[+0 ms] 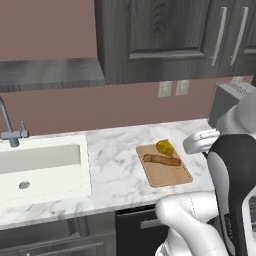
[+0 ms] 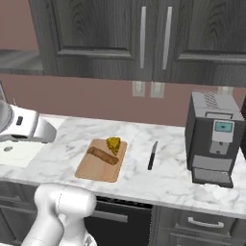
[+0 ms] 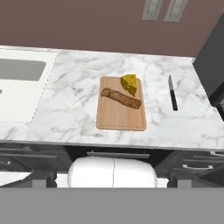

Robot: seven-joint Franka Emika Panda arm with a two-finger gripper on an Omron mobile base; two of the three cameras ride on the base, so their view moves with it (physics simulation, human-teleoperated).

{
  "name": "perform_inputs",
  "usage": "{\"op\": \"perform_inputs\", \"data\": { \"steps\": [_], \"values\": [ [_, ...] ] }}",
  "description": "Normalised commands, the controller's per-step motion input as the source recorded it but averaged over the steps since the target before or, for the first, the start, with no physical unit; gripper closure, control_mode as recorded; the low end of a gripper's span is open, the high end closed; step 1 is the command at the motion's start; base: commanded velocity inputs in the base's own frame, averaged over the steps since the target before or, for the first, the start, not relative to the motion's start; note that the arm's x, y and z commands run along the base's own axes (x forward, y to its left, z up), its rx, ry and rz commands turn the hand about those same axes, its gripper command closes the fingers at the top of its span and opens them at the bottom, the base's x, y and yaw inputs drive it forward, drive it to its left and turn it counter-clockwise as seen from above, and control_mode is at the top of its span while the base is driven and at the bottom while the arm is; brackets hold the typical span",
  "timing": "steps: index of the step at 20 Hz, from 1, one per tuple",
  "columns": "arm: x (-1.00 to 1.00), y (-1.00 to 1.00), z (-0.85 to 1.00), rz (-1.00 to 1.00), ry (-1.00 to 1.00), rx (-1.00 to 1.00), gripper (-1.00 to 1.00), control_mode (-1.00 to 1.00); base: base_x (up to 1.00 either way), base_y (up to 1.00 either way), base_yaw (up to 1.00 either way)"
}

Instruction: Retrieve the sausage and cheese from the fridge and place them on the cutting board on the counter.

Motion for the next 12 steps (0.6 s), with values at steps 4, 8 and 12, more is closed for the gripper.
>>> {"op": "perform_inputs", "data": {
  "steps": [4, 8, 12],
  "values": [
    [0.0, 0.0, 0.0, 0.0, 0.0, 0.0, -1.0, 1.0, -0.97, -0.36, -0.02],
    [0.0, 0.0, 0.0, 0.0, 0.0, 0.0, -1.0, 1.0, -0.81, -0.59, -0.01],
    [0.0, 0.0, 0.0, 0.0, 0.0, 0.0, -1.0, 1.0, -0.92, -0.63, 0.0]
  ]
}}
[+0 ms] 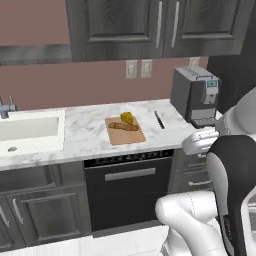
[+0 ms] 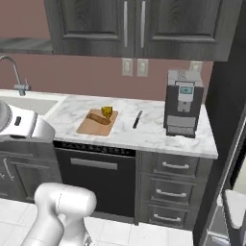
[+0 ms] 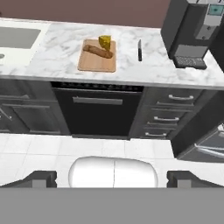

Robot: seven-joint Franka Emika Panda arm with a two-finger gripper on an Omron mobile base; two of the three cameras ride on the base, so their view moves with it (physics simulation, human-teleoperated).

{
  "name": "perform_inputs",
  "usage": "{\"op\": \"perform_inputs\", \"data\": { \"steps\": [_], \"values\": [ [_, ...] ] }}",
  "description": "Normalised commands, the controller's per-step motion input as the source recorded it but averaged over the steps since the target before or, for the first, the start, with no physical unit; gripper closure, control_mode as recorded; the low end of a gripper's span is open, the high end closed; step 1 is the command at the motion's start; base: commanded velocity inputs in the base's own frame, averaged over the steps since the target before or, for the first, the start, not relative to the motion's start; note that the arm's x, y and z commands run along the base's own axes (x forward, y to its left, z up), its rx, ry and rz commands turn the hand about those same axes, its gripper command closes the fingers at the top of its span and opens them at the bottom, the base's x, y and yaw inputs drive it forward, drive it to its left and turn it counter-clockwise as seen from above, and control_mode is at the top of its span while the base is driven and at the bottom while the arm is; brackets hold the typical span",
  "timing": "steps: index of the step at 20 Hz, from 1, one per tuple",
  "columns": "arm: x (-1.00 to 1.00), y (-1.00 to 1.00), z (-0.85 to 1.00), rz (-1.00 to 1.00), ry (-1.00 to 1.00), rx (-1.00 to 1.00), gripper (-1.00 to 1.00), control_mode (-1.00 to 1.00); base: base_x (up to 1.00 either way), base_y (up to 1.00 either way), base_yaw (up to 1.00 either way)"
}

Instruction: Retrieve the sausage and cheese from the fridge and place them on the cutting board on the counter.

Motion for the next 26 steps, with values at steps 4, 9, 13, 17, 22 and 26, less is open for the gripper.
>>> {"op": "perform_inputs", "data": {
  "steps": [4, 9, 13, 17, 22, 26],
  "values": [
    [0.0, 0.0, 0.0, 0.0, 0.0, 0.0, -1.0, 1.0, -0.41, -0.86, 0.0],
    [0.0, 0.0, 0.0, 0.0, 0.0, 0.0, -1.0, 1.0, -0.17, -0.86, 0.0],
    [0.0, 0.0, 0.0, 0.0, 0.0, 0.0, -1.0, 1.0, -0.36, -0.78, 0.0],
    [0.0, 0.0, 0.0, 0.0, 0.0, 0.0, -1.0, 1.0, -0.95, -0.52, 0.0],
    [0.0, 0.0, 0.0, 0.0, 0.0, 0.0, -1.0, 1.0, -0.75, -0.23, 0.0],
    [0.0, 0.0, 0.0, 0.0, 0.0, 0.0, -1.0, 1.0, -0.09, -0.49, 0.0]
  ]
}}
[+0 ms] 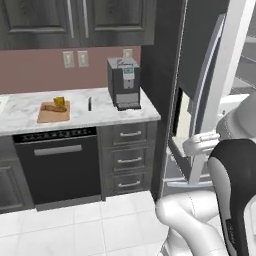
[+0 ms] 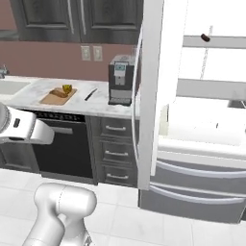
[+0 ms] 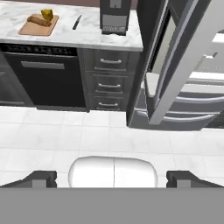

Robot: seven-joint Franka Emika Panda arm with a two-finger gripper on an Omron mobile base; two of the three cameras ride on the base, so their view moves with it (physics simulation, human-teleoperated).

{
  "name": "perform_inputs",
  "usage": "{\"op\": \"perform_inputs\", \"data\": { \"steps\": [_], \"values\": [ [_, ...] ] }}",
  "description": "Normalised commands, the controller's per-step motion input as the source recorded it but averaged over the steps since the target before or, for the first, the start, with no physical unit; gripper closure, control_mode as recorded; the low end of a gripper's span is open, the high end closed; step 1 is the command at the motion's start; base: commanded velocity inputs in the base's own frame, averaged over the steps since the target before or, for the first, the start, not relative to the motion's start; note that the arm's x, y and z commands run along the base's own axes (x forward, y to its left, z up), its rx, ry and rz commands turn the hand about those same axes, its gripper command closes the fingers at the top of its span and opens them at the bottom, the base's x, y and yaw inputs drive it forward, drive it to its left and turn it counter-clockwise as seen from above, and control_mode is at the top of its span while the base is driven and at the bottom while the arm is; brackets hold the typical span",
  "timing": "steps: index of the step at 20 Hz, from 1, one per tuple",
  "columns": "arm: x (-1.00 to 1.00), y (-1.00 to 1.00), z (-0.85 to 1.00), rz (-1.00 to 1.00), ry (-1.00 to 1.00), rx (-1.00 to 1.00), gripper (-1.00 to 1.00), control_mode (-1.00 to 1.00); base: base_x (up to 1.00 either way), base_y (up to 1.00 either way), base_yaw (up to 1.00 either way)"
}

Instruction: Retrieve the sausage and cheese from the fridge and place them on the cutting board on the counter.

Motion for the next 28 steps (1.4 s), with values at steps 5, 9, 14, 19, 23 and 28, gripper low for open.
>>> {"op": "perform_inputs", "data": {
  "steps": [5, 9, 14, 19, 23, 28],
  "values": [
    [0.0, 0.0, 0.0, 0.0, 0.0, 0.0, -1.0, 1.0, 0.02, -0.8, 0.0],
    [0.0, 0.0, 0.0, 0.0, 0.0, 0.0, -1.0, 1.0, 0.0, -0.96, 0.0],
    [0.0, 0.0, 0.0, 0.0, 0.0, 0.0, -1.0, 1.0, 0.16, -0.97, 0.0],
    [0.0, 0.0, 0.0, 0.0, 0.0, 0.0, -1.0, 1.0, 0.51, -0.79, 0.0],
    [0.0, 0.0, 0.0, 0.0, 0.0, 0.0, -1.0, 1.0, 0.7, -0.55, 0.0],
    [0.0, 0.0, 0.0, 0.0, 0.0, 0.0, -1.0, 1.0, 0.61, -0.23, 0.02]
  ]
}}
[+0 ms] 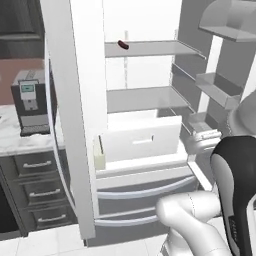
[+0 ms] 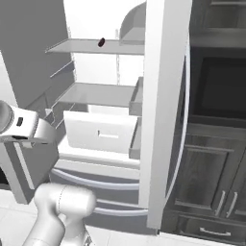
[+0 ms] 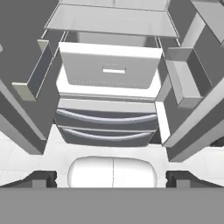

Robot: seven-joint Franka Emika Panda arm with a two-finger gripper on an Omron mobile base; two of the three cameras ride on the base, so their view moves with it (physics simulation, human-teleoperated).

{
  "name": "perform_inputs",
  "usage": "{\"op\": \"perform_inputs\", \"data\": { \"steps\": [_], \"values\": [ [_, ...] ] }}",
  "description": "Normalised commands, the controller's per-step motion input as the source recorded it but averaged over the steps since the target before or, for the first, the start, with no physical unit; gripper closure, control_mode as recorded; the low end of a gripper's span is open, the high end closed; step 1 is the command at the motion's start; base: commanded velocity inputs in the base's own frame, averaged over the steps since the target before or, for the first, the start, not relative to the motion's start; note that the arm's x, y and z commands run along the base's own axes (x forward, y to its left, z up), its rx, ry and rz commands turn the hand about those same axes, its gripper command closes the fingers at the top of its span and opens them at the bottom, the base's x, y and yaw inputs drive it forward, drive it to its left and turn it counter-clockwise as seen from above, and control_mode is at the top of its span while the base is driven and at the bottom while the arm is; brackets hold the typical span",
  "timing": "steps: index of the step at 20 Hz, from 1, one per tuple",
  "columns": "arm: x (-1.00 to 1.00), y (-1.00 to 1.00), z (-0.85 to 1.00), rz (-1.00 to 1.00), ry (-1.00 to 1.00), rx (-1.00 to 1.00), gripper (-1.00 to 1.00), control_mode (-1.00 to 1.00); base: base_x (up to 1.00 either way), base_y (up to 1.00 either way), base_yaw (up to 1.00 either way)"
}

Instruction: Retrieve the sausage and cheese from the fridge and place them on the cutting board on the counter.

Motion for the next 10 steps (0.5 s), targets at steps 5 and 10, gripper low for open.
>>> {"op": "perform_inputs", "data": {
  "steps": [5, 10],
  "values": [
    [0.0, 0.0, 0.0, 0.0, 0.0, 0.0, -1.0, 1.0, 0.73, -0.09, 0.02],
    [0.0, 0.0, 0.0, 0.0, 0.0, 0.0, -1.0, 1.0, 0.84, -0.26, 0.0]
  ]
}}
